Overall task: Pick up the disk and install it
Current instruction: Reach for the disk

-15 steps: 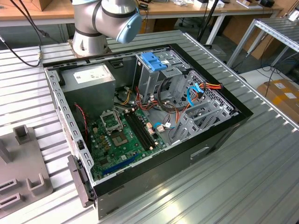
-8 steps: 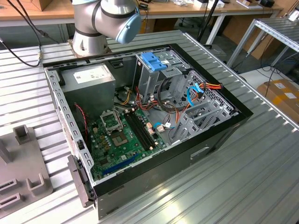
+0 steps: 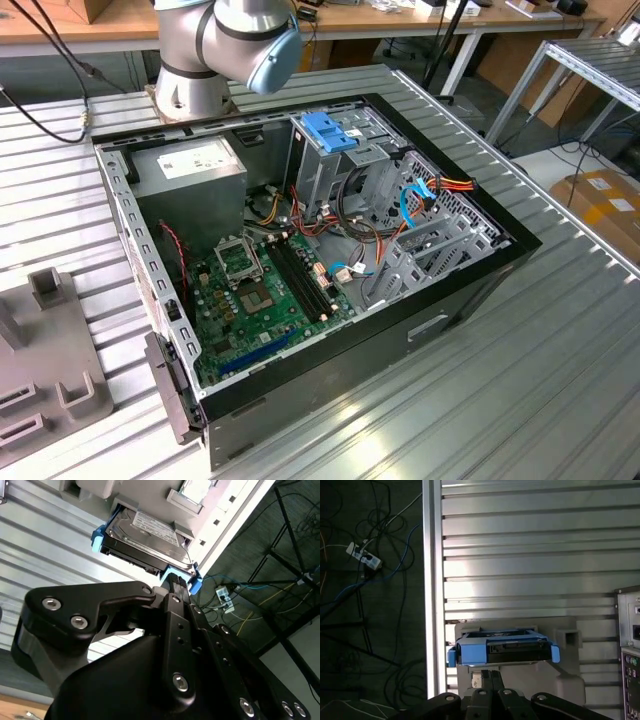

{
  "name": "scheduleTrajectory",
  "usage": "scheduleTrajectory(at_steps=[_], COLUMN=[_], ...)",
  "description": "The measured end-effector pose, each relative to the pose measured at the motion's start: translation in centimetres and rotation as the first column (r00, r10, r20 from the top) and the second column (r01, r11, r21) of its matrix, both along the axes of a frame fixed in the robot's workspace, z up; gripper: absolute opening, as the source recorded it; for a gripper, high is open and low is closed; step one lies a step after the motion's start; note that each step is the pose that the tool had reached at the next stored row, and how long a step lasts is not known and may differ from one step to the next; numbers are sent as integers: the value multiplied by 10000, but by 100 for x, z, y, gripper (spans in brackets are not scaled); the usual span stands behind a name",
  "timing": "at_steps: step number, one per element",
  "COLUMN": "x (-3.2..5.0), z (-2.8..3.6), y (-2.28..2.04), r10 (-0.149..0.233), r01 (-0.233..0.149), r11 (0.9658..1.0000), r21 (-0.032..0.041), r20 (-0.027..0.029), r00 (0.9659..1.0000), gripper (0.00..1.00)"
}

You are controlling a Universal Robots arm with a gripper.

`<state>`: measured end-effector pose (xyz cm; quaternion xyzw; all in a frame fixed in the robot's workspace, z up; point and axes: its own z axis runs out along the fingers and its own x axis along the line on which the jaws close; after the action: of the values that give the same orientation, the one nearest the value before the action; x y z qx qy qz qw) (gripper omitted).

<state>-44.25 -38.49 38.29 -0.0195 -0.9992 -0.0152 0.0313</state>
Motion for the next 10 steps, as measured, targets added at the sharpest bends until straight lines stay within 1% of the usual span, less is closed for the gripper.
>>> scheduleTrajectory(at_steps=[1,2,3,5,7,8,9,10], x=[-6,-8,-9,-16,-56,-75,-102,-110], z=[-13,-32,-48,-62,-82,-85,-89,-90], y=[0,0,0,0,5,11,25,43], r10=[8,42,132,241,306,309,309,310], r01=[-8,-42,-132,-241,-306,-309,-309,-310], r11=[10000,10000,9999,9997,9995,9995,9995,9995], r21=[0,-1,0,-1,0,-1,-4,-8], r20=[8,28,43,48,53,54,54,53], r00=[10000,10000,9999,9997,9995,9995,9995,9995], gripper=[11,11,11,11,11,11,11,11])
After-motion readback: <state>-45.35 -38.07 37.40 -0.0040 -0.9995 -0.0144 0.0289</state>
